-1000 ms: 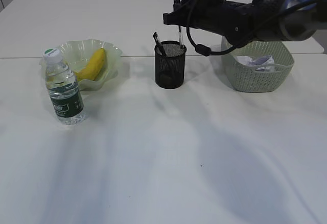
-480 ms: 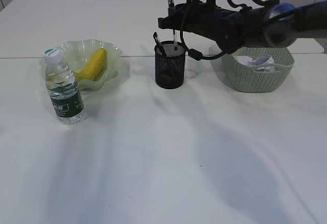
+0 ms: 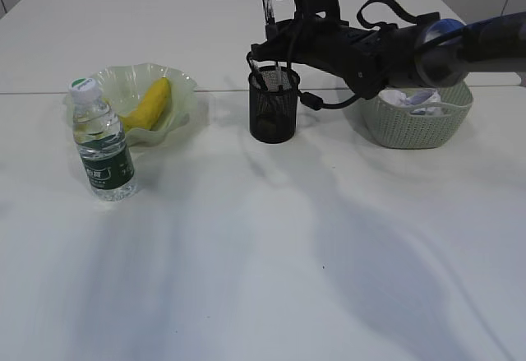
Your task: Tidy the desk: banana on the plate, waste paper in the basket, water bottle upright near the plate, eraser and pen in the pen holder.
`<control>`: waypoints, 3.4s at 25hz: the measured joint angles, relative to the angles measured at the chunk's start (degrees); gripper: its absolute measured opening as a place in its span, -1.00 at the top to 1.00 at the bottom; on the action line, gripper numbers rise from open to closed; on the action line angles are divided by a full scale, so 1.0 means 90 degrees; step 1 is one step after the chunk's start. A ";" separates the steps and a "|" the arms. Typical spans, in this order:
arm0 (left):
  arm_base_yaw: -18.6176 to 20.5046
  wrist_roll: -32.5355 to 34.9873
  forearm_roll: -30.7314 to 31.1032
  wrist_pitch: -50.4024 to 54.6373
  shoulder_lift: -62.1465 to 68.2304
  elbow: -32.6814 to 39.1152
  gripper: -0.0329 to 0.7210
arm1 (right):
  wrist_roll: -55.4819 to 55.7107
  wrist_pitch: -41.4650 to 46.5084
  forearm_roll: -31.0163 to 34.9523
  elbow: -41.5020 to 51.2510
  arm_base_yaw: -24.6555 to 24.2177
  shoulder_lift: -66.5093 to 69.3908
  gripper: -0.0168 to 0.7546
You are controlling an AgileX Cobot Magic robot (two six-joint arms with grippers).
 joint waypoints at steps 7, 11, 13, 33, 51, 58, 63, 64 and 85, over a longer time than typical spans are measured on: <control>0.0000 0.0004 0.0000 -0.0008 0.0000 0.0000 0.04 | 0.0529 0.0002 -0.0494 0.0000 0.0006 0.0000 0.55; 0.0000 0.0004 0.0000 -0.0008 0.0000 0.0000 0.04 | 0.0570 0.0002 -0.0686 0.0000 0.0006 0.0000 0.35; 0.0000 0.0004 0.0000 -0.0008 0.0000 0.0000 0.04 | 0.0570 0.0002 -0.0718 0.0000 0.0006 0.0000 0.33; 0.0000 0.0004 0.0000 0.0015 0.0000 0.0000 0.04 | 0.0593 0.2597 -0.1330 0.0000 0.0016 -0.1322 0.30; 0.0000 0.0004 0.0000 0.0066 0.0000 0.0000 0.04 | -0.2004 0.4847 0.1512 0.0907 0.0075 -0.3511 0.30; 0.0000 0.0004 0.0000 0.0092 0.0000 0.0032 0.04 | -0.2183 0.4913 0.1769 0.1773 0.0075 -0.4818 0.30; 0.0000 0.0958 0.0000 0.0090 0.0000 0.0462 0.04 | -0.2192 0.4965 0.1784 0.2216 0.0075 -0.5497 0.30; 0.0000 0.1273 0.0000 0.0046 0.0000 0.0506 0.04 | -0.2192 0.4976 0.1784 0.2272 0.0075 -0.5606 0.30; 0.0011 -0.0874 0.0011 0.1098 0.0262 0.0935 0.19 | -0.2208 0.6714 0.2281 0.2430 0.0075 -0.7137 0.30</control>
